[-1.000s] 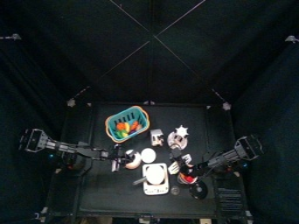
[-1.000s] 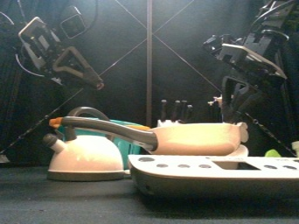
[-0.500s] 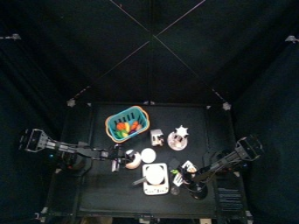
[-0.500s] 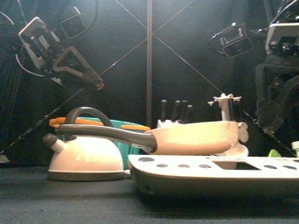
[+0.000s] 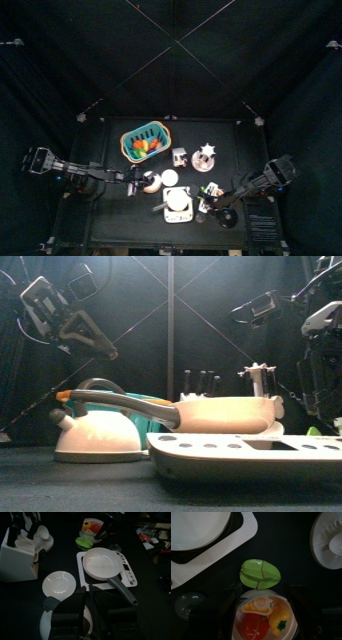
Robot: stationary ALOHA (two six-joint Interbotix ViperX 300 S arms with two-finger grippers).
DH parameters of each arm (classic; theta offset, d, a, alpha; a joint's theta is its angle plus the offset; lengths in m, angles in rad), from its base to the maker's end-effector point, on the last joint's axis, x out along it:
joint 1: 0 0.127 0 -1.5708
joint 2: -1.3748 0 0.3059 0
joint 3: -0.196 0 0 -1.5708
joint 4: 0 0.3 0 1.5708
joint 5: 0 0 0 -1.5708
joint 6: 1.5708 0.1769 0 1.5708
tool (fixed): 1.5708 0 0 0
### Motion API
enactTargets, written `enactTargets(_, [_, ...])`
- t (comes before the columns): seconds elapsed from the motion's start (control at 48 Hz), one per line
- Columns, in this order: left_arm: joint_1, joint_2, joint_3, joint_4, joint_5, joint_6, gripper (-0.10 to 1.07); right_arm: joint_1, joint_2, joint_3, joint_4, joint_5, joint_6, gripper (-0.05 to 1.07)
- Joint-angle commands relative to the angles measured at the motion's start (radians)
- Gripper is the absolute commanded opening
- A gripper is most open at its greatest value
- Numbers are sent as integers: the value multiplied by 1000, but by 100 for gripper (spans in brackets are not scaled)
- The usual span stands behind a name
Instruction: Grab starfruit
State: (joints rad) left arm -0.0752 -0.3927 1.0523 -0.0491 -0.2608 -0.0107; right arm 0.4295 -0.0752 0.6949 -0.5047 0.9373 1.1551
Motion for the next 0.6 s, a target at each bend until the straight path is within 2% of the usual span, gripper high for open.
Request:
enactTargets(0.0, [0, -5, -12, -2, -5, 0, 59, -3, -2, -23, -8, 2, -5, 97])
enactTargets(0.25, [0, -5, -12, -2, -5, 0, 59, -18, 17, -20, -11, -11, -8, 102])
enactTargets(0.583, [0, -3, -12, -2, -5, 0, 59, -46, 71, -8, -21, -63, -8, 102])
